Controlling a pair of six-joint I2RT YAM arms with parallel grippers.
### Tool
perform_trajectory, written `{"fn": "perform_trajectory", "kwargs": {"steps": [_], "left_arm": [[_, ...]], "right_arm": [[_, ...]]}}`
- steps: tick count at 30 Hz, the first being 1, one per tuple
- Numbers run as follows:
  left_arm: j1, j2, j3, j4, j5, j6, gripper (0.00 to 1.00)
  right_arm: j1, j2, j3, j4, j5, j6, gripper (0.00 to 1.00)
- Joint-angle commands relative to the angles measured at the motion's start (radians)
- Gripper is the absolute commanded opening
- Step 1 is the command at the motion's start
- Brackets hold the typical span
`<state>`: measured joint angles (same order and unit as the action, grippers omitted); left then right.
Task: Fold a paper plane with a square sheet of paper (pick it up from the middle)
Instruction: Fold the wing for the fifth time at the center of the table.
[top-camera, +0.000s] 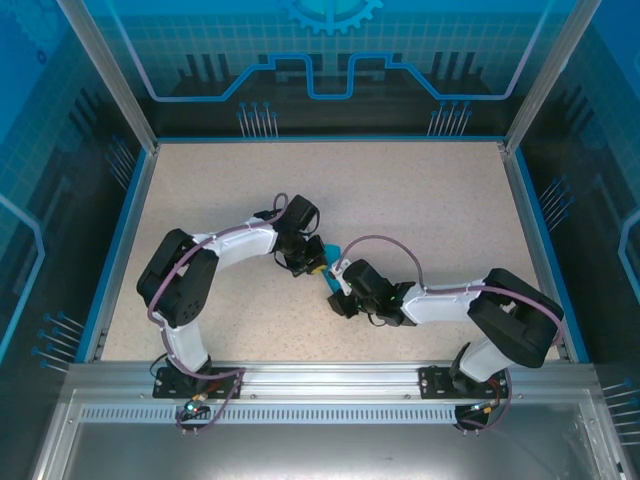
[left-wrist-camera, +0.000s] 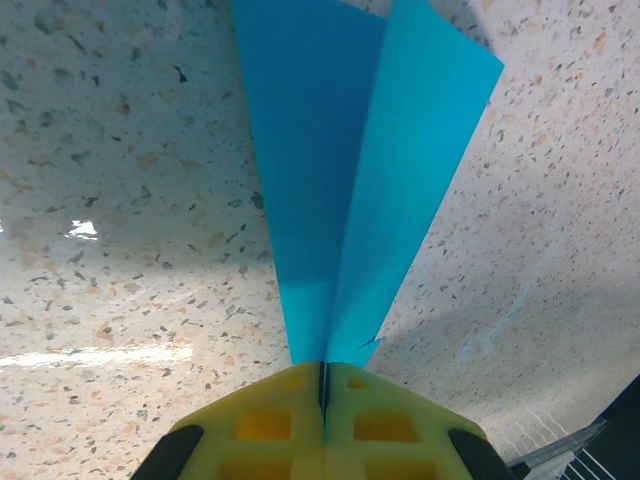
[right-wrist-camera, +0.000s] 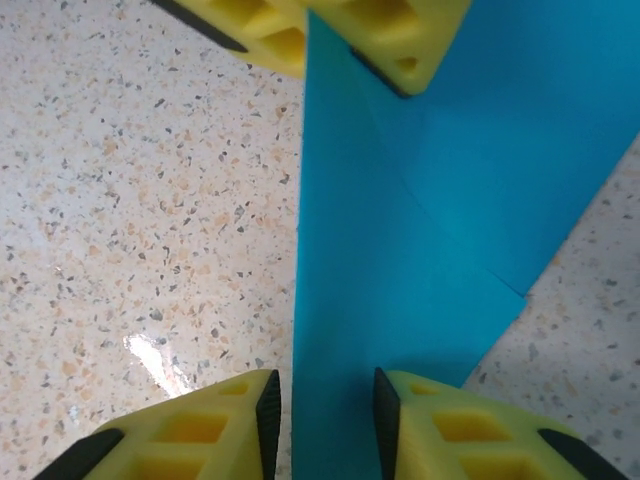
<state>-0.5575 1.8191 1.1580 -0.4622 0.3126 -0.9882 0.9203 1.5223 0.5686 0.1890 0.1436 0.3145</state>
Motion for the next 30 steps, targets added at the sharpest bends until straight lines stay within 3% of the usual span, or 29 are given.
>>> {"fn": "perform_trajectory", "kwargs": {"steps": [1,6,8,15,25,30], "left_arm": [[-0.002,0.011,0.031,-0.036,0.032,0.015,0.00],[-0.003,0.014,0.035,-0.036,0.036,0.013,0.00],[-0.002,0.015,0.034,-0.036,0.036,0.015,0.00],[-0.002,0.014,0.033,-0.033,0.042,0.015,0.00],[-0.002,0.011,0.034,-0.039,0.036,0.020,0.00],[-0.001,-0.003,0.026,-0.039,0.025,0.019,0.15]], "right_arm": [[0.039,-0.010,0.046,-0.096,0.102,-0.042,0.35],[0.086,0.027,0.085,-0.136,0.201,-0.046,0.39],[0.097,0.040,0.097,-0.141,0.220,-0.045,0.33],[0.118,0.070,0.120,-0.157,0.272,-0.031,0.26],[0.119,0.064,0.110,-0.139,0.255,-0.019,0.10],[0.101,0.064,0.085,-0.092,0.181,0.001,0.05]]}}
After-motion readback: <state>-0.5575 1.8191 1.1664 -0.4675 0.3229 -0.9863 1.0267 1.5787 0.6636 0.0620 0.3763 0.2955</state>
